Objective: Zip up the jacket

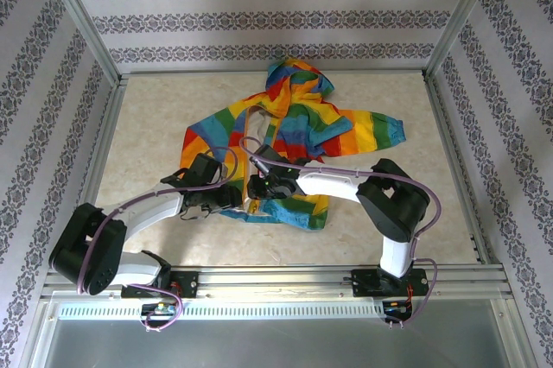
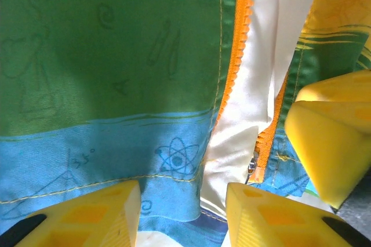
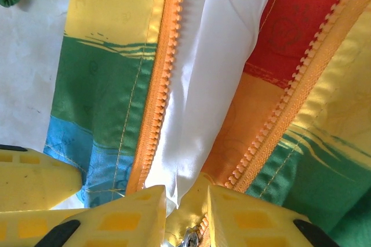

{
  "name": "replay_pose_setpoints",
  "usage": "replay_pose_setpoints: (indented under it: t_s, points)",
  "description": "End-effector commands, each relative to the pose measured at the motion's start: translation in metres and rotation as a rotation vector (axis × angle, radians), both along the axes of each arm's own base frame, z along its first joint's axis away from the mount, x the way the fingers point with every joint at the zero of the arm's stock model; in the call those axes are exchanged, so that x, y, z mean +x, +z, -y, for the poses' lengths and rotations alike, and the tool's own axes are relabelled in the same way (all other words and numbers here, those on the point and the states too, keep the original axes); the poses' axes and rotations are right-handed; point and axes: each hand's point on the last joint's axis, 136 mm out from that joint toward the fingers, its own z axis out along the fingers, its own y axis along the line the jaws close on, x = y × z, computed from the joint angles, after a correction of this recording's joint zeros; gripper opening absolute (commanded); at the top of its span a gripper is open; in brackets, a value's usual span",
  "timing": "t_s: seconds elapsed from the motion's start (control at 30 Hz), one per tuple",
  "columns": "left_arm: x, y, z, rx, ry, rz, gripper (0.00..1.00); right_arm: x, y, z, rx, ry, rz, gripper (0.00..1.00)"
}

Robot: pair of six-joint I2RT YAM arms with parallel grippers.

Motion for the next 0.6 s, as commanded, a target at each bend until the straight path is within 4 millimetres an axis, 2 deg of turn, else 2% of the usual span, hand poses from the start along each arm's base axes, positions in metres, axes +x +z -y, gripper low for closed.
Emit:
replay_pose_setpoints:
  t_s: [0.0,0.1,0.13,0.23,0.27,0.57]
  points:
    - [0.007,-0.007,0.008,-0.004,0.001,-0.004,0.41,-0.007,-0.012,0.001,-0.018,0.013,-0.017,0.26]
    - [0.007,-0.013,0.011,-0.007,-0.002,-0.02,0.39,-0.008,-0.014,0.003,-0.025,0.012,-0.02,0.25]
    - [0.007,-0.012,0.012,-0.009,-0.005,-0.021,0.34,-0.008,-0.015,0.004,-0.029,0.014,-0.02,0.25]
    - [0.009,-0.005,0.011,-0.006,-0.011,0.0,0.03,-0.009,-0.018,0.007,-0.04,0.013,-0.023,0.25]
    - [0.008,-0.002,0.01,-0.006,-0.011,0.009,0.0,-0.009,-0.019,0.008,-0.041,0.012,-0.026,0.25]
    - [0.002,0.026,0.007,-0.041,-0.006,0.059,0.0,-0.014,-0.034,0.025,-0.077,0.004,-0.05,0.24]
